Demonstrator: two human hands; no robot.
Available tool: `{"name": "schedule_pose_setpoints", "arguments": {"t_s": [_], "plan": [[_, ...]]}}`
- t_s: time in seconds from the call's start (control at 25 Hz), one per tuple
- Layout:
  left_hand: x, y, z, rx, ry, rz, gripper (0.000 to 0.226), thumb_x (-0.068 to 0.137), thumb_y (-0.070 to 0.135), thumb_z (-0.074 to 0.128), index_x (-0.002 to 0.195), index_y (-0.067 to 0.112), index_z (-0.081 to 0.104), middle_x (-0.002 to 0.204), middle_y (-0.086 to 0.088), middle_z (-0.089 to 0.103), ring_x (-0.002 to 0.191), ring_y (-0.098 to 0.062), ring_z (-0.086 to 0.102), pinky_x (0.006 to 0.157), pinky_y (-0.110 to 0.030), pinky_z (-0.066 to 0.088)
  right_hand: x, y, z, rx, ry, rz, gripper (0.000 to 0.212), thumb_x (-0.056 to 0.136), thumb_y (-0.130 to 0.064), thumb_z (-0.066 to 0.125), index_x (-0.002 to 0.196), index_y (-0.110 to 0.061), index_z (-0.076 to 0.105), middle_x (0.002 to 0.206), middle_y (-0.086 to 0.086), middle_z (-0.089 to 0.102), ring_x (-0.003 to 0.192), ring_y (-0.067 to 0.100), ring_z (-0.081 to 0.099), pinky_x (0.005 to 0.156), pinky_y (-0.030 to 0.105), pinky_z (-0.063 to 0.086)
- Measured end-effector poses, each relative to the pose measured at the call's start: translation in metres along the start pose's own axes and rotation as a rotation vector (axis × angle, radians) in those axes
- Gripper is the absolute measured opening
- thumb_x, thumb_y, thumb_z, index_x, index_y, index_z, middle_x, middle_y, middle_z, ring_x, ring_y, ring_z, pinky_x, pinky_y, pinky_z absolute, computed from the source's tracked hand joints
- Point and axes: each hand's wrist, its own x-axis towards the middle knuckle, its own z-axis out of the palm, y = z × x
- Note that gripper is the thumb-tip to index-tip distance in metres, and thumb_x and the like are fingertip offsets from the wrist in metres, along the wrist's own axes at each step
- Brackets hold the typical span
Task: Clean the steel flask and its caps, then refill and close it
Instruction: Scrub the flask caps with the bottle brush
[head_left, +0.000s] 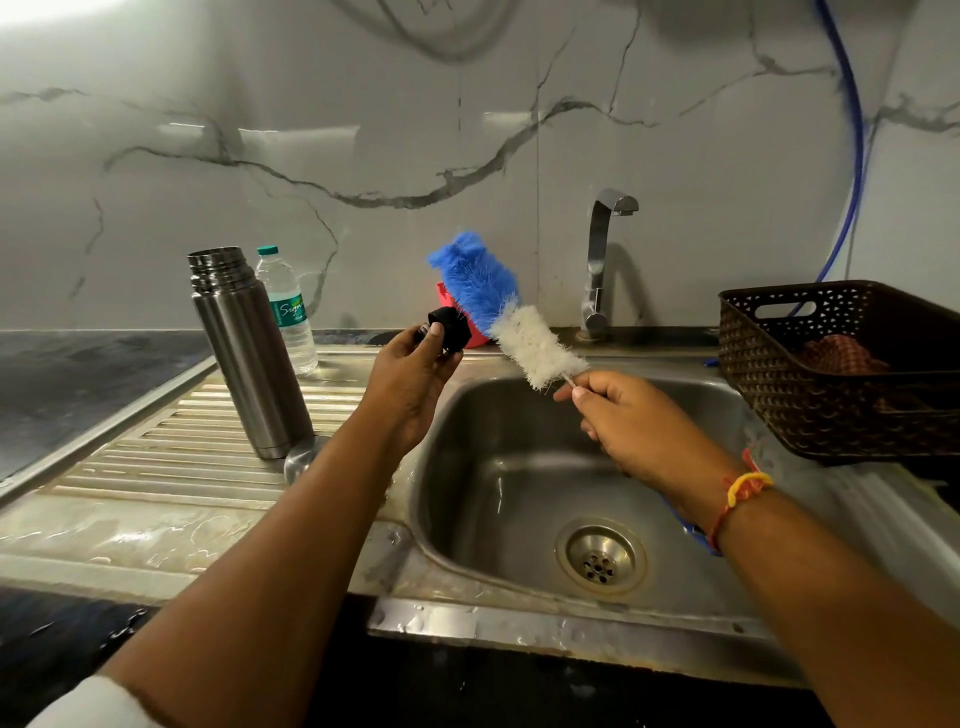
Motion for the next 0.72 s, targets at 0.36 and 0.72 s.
{"name": "schedule_pose_setpoints", "arguments": {"t_s": [0.36, 0.72], "plan": [[0.005, 0.002, -0.008, 0.135, 0.08, 0.117, 0.035, 0.094, 0.007, 0.069, 0.127, 0.004, 0.058, 0.126, -0.015, 0.064, 0.113, -0.027, 0.068, 0.1, -0.04, 0.057, 0.0, 0.005, -0.003, -0.268, 0.054, -0.102, 0.026, 0.101, -0.025, 0.048, 0.12, -0.029, 0.066, 0.068, -0.016, 0.051, 0.061, 0.0, 0.047, 0.053, 0.013, 0.031], [-0.004, 0.0, -0.002, 0.309, 0.027, 0.229, 0.022, 0.093, 0.01, 0.071, 0.111, 0.018, 0.063, 0.112, -0.006, 0.07, 0.109, -0.023, 0.069, 0.097, -0.039, 0.058, 0.001, 0.006, 0.004, -0.295, 0.03, -0.071, 0.033, 0.101, -0.026, 0.048, 0.132, -0.028, 0.061, 0.113, -0.002, 0.069, 0.093, 0.01, 0.06, 0.075, 0.02, 0.045]]}}
